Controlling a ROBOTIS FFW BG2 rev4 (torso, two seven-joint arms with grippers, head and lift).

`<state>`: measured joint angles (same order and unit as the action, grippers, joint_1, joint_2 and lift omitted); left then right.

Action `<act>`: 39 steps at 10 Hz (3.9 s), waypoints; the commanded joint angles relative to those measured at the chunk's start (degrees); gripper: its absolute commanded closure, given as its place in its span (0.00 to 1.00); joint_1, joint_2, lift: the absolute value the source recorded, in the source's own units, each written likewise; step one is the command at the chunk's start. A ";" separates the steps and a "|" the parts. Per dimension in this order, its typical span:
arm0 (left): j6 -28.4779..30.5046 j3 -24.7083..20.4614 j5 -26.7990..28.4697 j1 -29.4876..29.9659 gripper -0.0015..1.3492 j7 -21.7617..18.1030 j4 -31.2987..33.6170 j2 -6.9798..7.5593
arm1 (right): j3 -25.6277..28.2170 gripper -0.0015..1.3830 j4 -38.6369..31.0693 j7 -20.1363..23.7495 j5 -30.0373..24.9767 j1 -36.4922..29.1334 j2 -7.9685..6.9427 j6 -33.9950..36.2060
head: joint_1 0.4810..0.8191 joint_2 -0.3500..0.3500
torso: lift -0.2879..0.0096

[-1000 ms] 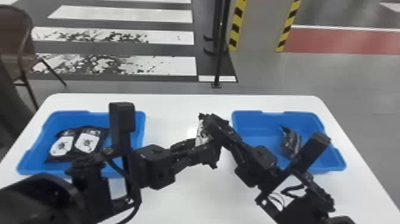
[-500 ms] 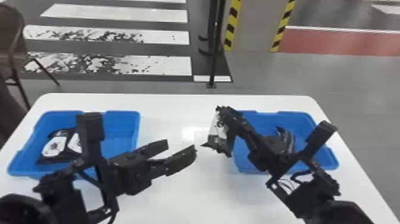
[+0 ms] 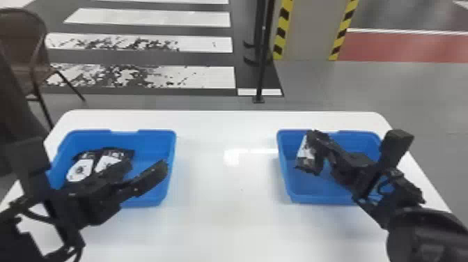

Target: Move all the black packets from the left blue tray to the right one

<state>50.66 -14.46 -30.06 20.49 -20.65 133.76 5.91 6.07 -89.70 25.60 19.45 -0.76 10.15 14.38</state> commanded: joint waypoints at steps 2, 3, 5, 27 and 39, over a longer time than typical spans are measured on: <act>-0.18 -2.91 2.52 -0.38 0.09 0.08 0.18 -0.19 | 2.39 0.15 0.05 -2.31 -4.83 -0.36 -0.13 -2.15 | 0.63 0.41 | 0.50; 0.81 -4.28 4.24 -0.80 0.09 0.17 0.32 -0.37 | 2.50 0.03 -6.98 -5.39 -5.97 -5.56 -0.75 -4.25 | 0.63 0.41 | 0.50; 3.76 -7.48 7.32 -1.37 0.09 0.35 0.32 -0.54 | 2.73 0.11 -19.08 -7.23 -7.00 -17.10 -2.59 -8.90 | 0.63 0.45 | 0.50; 20.49 1.32 26.29 -34.41 0.83 4.39 -40.32 3.76 | -2.18 0.13 -38.06 -5.39 5.00 -39.88 -5.58 -4.82 | 0.63 0.78 | 0.50; 7.42 6.12 6.30 -8.26 0.90 -2.90 -3.05 1.74 | -6.87 0.13 -33.56 3.84 8.08 -25.53 -4.35 4.18 | 0.63 0.64 | 0.50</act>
<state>58.17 -8.91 -23.10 11.67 -23.56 130.18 7.92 -0.24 -124.07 29.34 26.96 -27.71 5.61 18.23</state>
